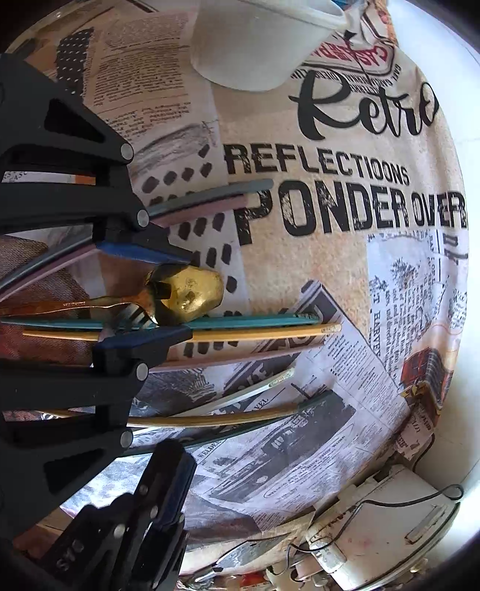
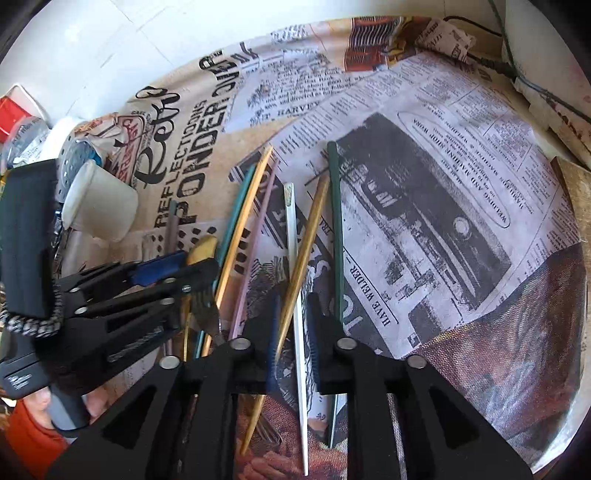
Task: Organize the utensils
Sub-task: 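Close the left tool on the gold spoon's handle, then lift the gold spoon with the left tool while the right tool lifts the gold chopstick toward the white cup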
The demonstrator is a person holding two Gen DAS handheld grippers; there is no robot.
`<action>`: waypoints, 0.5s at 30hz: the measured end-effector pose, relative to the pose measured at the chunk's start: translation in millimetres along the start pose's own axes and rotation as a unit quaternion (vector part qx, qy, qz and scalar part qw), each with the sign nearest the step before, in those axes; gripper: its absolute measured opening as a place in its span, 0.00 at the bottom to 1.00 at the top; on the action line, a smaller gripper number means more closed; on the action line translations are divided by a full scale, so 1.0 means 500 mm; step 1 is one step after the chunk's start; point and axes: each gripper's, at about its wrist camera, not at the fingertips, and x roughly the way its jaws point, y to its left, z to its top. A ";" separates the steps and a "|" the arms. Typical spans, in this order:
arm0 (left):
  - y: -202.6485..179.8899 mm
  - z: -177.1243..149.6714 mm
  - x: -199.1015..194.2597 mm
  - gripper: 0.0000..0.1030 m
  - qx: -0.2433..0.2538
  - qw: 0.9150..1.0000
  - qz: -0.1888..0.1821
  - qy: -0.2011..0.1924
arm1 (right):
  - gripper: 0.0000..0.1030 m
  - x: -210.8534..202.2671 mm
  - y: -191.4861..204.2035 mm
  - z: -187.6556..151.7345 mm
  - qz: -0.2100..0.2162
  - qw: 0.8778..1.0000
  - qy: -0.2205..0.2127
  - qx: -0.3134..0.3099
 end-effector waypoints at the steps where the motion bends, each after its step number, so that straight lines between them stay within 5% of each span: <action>1: 0.005 -0.004 -0.004 0.32 -0.006 1.000 -0.004 -0.001 | 0.20 0.004 -0.002 0.001 -0.003 1.000 0.001 0.002; 15: 0.026 -0.032 -0.045 0.32 -0.033 0.999 -0.023 -0.029 | 0.21 0.051 -0.003 0.061 -0.016 1.000 0.011 0.001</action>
